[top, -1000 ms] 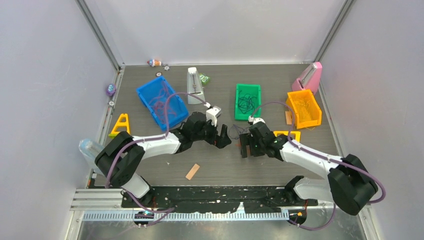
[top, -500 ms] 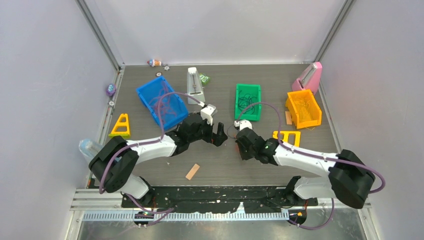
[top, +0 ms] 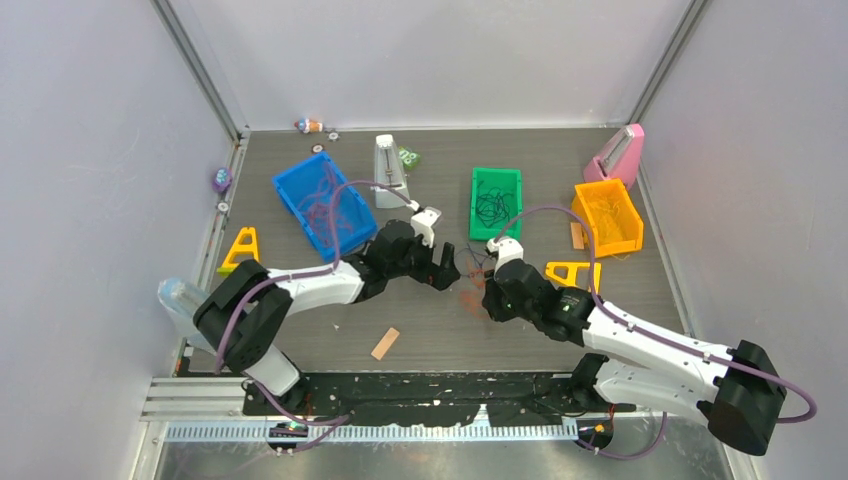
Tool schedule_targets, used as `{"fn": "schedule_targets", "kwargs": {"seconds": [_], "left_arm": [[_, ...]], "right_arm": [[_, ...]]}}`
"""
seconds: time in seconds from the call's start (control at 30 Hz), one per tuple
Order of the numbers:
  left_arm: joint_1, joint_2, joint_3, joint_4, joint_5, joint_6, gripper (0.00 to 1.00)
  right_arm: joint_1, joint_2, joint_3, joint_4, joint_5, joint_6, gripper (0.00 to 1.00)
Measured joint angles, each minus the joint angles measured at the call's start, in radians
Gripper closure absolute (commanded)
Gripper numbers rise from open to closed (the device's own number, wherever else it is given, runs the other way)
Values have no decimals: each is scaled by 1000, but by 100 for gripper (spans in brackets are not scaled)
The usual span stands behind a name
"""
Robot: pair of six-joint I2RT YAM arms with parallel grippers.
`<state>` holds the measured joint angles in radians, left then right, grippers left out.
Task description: Untangle the cables
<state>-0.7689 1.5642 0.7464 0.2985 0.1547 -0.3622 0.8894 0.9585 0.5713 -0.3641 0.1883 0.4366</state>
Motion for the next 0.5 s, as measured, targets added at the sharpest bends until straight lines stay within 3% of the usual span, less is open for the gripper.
{"fn": "schedule_targets", "kwargs": {"seconds": [0.13, 0.17, 0.2, 0.23, 0.3, 0.5], "left_arm": [[0, 73, 73, -39, 37, -1, 9], [0, 91, 92, -50, 45, -2, 9], [0, 109, 110, -60, 53, -2, 9], [0, 124, 125, -70, 58, -2, 9], [0, 146, 146, -89, 66, -3, 10], [0, 217, 210, -126, 73, -25, 11]], "right_arm": [[0, 0, 0, -74, 84, 50, 58], [0, 0, 0, -81, 100, 56, 40], [0, 0, 0, -84, 109, 64, 30], [0, 0, 0, -85, 115, 76, 14], [0, 0, 0, -85, 129, 87, 0], [0, 61, 0, -47, 144, 102, 5]]}}
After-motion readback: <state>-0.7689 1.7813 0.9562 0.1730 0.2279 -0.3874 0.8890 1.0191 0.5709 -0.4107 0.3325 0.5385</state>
